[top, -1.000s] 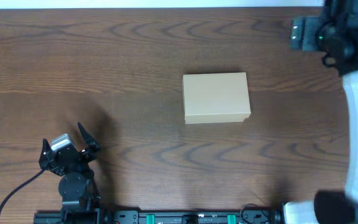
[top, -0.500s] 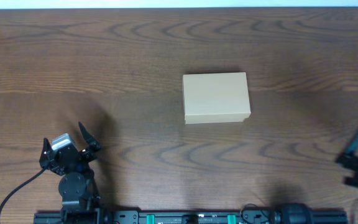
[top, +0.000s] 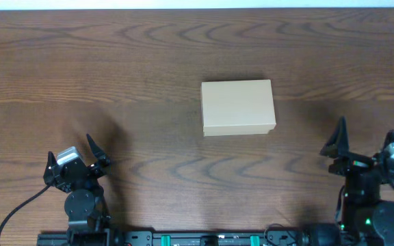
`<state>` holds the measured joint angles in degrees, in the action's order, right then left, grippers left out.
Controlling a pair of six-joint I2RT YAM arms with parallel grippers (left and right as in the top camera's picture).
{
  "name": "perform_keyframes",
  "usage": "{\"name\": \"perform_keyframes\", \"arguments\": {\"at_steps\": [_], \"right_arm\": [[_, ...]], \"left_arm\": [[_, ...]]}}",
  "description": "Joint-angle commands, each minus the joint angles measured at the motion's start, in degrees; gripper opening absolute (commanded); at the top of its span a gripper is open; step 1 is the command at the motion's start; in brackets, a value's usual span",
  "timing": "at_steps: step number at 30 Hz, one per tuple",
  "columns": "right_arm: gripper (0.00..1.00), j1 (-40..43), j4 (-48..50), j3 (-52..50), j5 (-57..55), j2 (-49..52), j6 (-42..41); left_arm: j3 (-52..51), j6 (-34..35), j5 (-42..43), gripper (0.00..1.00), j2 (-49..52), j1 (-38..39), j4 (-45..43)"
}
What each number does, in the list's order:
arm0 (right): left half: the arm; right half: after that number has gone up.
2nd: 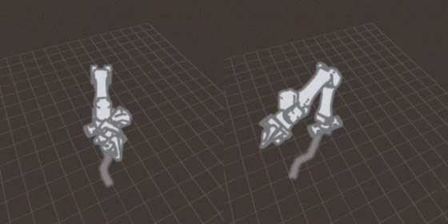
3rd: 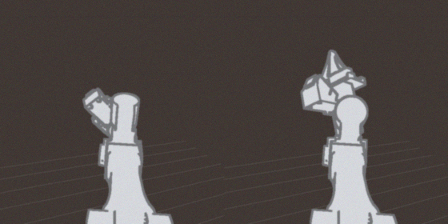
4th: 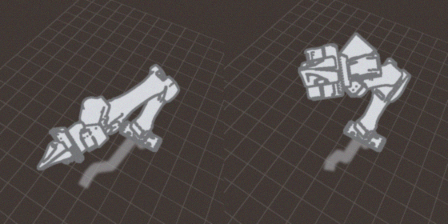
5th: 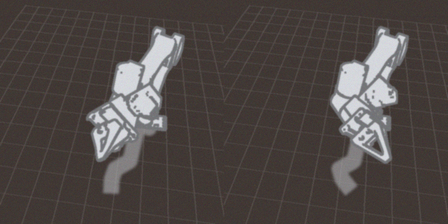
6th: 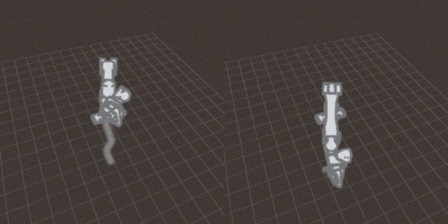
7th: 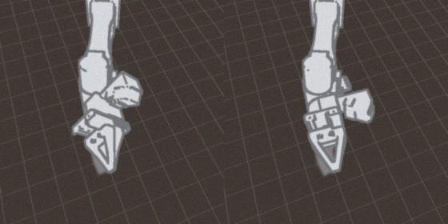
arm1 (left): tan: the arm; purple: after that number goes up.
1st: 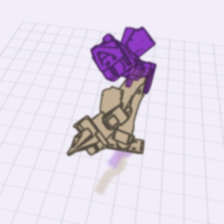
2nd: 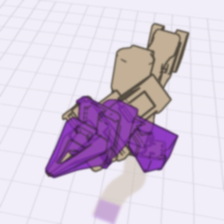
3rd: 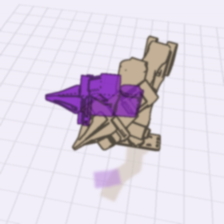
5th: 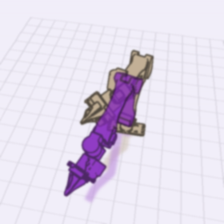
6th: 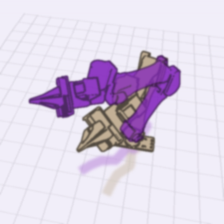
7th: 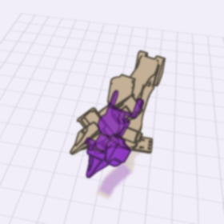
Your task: Pack container
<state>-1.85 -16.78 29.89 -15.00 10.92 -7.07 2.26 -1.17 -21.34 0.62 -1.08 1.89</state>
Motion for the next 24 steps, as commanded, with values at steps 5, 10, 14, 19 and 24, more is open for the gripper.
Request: {"name": "perform_keyframes", "arguments": {"at_steps": [5, 10, 14, 19, 24], "right_arm": [[0.99, 0.8, 0.4, -5.6, 3.5, -6.5, 19.3], [0.99, 2.6, 0.6, -10.8, 5.2, -10.6, 19.8], [0.99, 2.6, 4.8, -15.1, 8.1, -10.6, 19.7], [0.99, 2.6, 9.8, -21.2, 9.5, -10.6, 8.9], [0.99, 2.6, 13.3, -25.4, 12.5, -10.6, 7.3]], "left_arm": [[-1.9, -0.3, 0.4, 0.95, -0.3, -0.3, 0.9], [-1.9, -0.3, 0.4, 0.95, -0.3, -0.3, 0.9], [-1.9, -0.3, 0.4, 0.95, -0.3, -0.3, 0.9], [-1.9, -0.3, 0.4, 0.95, -0.3, -0.3, 0.9], [-1.9, -0.3, 0.4, 0.95, -0.3, -0.3, 0.9]]}}
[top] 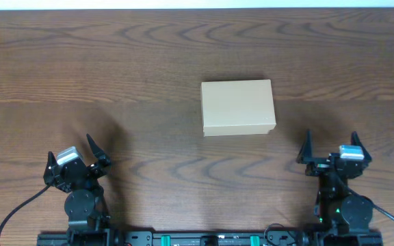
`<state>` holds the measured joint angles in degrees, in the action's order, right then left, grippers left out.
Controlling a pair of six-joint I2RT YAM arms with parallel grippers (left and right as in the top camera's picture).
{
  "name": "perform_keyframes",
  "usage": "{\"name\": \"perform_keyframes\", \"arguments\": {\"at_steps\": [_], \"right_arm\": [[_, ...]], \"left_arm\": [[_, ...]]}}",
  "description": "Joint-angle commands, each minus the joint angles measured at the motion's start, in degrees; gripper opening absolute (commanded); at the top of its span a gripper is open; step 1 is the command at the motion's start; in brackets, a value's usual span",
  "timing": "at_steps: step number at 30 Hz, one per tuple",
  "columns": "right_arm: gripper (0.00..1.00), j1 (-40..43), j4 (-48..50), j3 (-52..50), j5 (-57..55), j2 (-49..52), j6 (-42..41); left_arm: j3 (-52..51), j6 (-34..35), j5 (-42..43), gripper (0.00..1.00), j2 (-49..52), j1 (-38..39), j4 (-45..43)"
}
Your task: Pack container
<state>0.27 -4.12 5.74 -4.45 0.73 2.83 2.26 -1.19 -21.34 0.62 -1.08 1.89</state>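
A closed tan cardboard box [238, 107] lies near the middle of the wooden table. My left gripper [74, 154] rests low at the front left with its fingers spread open and nothing between them. At the front right my right gripper [331, 145] is open too, holding nothing, a short way below and right of the box. Neither gripper touches the box. Nothing to go in the box is in view.
The brown wooden table [115, 75] fills the view. The arm bases and a black rail [197, 239] run along the front edge. A pale strip marks the table's far edge [197, 4].
My right gripper has moved left and turned, from the far right edge to a spot below the box's right end. The left gripper and the box have not moved.
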Motion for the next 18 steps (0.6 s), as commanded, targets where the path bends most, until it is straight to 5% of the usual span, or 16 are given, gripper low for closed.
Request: {"name": "perform_keyframes", "arguments": {"at_steps": [1, 18], "right_arm": [[0.99, 0.5, 0.7, -1.8, 1.9, -0.4, -2.6], [0.99, 0.5, 0.0, -5.4, 2.8, -0.4, 2.4]], "left_arm": [[-1.9, -0.3, 0.4, 0.95, -0.3, -0.3, 0.9], [-1.9, -0.3, 0.4, 0.95, -0.3, -0.3, 0.9]]}}
